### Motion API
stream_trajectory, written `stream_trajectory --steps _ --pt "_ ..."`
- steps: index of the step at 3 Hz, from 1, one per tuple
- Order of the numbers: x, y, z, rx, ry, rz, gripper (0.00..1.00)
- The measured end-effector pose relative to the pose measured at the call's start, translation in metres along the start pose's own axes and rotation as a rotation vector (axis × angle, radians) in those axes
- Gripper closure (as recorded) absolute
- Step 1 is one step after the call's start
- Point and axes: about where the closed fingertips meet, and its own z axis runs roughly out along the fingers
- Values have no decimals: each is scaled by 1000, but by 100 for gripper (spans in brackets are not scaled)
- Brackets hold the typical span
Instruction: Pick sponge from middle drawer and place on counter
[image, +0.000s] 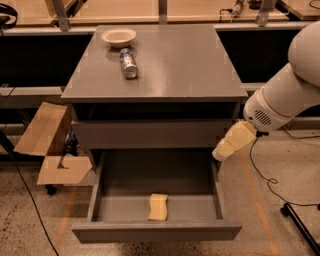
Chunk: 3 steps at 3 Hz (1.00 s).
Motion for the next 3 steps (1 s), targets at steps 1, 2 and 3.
stream_trajectory --steps 1,2,3 --pt "8 19 39 -76 11 88 0" --pt "22 49 95 -170 7 180 0" --pt "30 79 152 -225 -4 195 0"
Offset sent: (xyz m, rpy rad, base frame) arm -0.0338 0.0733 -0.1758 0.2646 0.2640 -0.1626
